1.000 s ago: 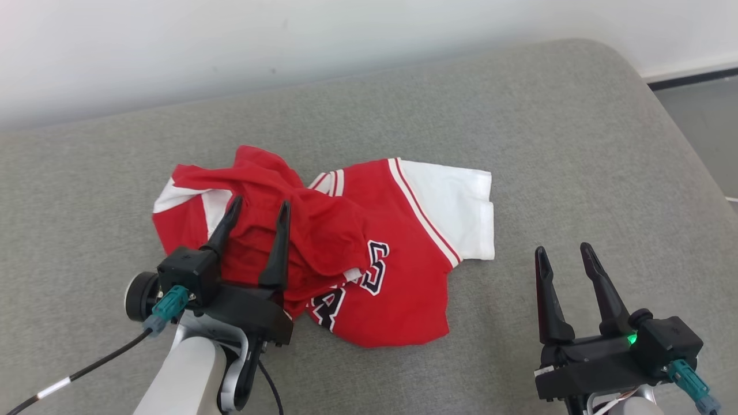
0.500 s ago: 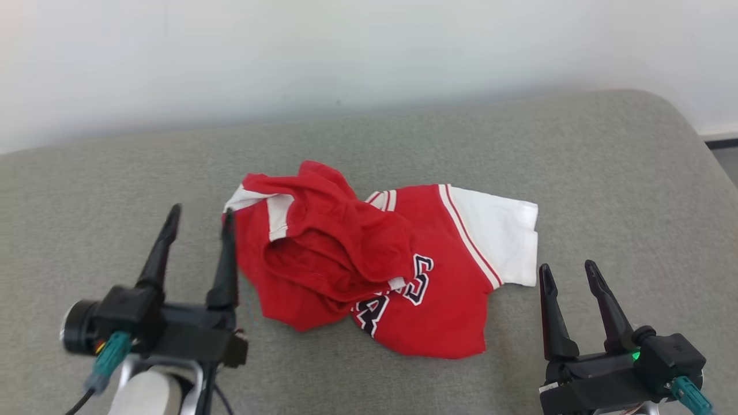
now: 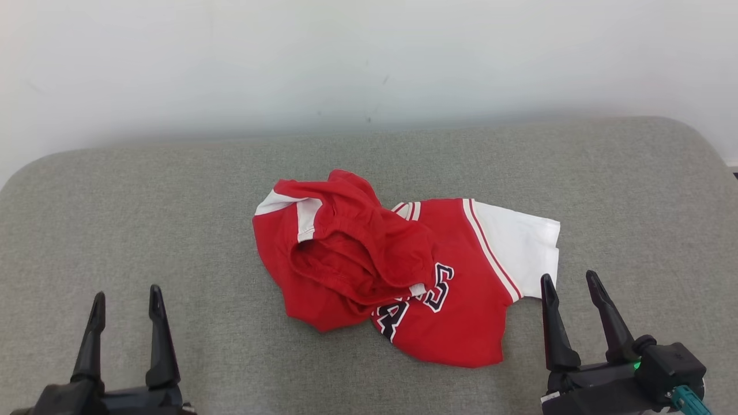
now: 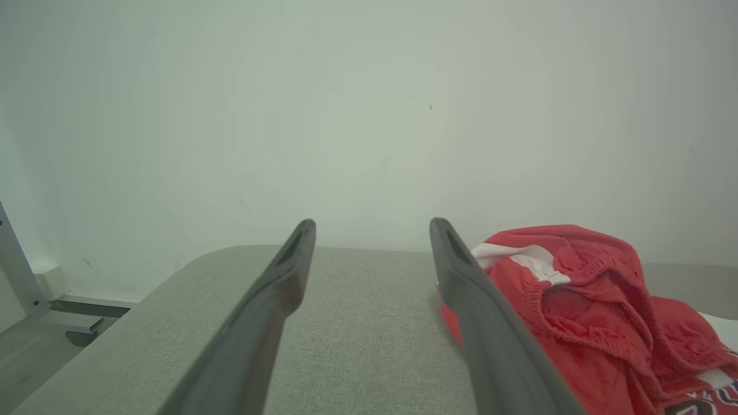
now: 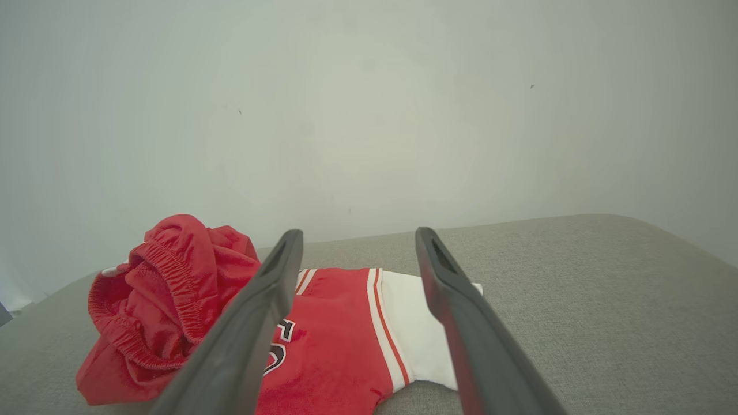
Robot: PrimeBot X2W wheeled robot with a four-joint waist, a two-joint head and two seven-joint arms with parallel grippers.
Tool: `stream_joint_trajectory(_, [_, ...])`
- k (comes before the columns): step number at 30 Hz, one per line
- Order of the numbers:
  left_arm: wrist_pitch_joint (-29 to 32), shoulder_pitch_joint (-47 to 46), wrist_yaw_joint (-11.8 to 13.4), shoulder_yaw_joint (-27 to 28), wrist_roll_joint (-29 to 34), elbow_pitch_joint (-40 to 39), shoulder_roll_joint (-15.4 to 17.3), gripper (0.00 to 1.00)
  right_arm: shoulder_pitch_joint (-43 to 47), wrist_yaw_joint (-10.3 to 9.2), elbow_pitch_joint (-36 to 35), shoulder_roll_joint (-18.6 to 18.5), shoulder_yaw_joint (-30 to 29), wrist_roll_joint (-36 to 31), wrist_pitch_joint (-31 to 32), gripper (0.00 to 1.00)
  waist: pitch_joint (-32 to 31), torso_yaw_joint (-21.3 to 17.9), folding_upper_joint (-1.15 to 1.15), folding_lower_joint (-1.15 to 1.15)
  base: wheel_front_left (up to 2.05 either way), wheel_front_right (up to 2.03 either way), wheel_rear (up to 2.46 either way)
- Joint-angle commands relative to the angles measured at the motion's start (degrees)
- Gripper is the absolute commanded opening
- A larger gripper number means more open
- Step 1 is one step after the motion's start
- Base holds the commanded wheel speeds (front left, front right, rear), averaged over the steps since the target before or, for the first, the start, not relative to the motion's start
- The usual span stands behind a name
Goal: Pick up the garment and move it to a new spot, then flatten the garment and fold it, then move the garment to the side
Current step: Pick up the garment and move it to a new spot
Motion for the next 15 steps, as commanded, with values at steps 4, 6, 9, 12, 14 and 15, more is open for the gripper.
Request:
stream_joint_trajectory(4, [-0.2, 2.7, -1.2, 2.2, 1.0, -0.5, -1.4, 1.00, 0.9, -0.12, 0.2, 0.0, 0.0, 0.3, 0.0, 1.00, -0.2, 0.3, 0.00, 0.01, 0.00, 0.00, 0.00])
stream_joint_trajectory(6, [-0.2, 3.0, -2.0, 2.8, 1.5, -0.2, -2.0, 1.00, 0.9, -0.12, 0.3, 0.0, 0.0, 0.2, 0.0, 1.00, -0.2, 0.4, 0.00, 0.01, 0.00, 0.00, 0.00])
stream_joint_trajectory(9, [-0.2, 3.3, -2.8, 3.4, 2.4, 0.3, -2.7, 1.00, 0.7, -0.12, 0.5, 0.0, 0.1, 0.1, 0.0, 1.00, -0.3, 0.4, 0.00, 0.01, 0.00, 0.00, 0.00])
stream_joint_trajectory(12, [-0.2, 2.9, -3.5, 3.8, 3.1, 0.7, -3.4, 1.00, 0.5, -0.12, 0.5, 0.0, 0.3, 0.1, 0.0, 1.00, -0.3, 0.2, 0.00, 0.01, 0.00, 0.00, 0.00])
stream_joint_trajectory(14, [-0.2, 2.1, -4.2, 3.8, 3.3, 0.8, -3.7, 1.00, 0.4, -0.12, 0.5, 0.0, 0.3, 0.2, 0.0, 1.00, -0.3, 0.0, 0.00, 0.01, 0.00, 0.00, 0.00])
stream_joint_trajectory(15, [-0.2, 1.5, -4.6, 3.8, 3.5, 0.9, -3.8, 1.00, 0.4, -0.12, 0.5, 0.0, 0.3, 0.3, 0.0, 1.00, -0.2, -0.1, 0.00, 0.01, 0.00, 0.00, 0.00])
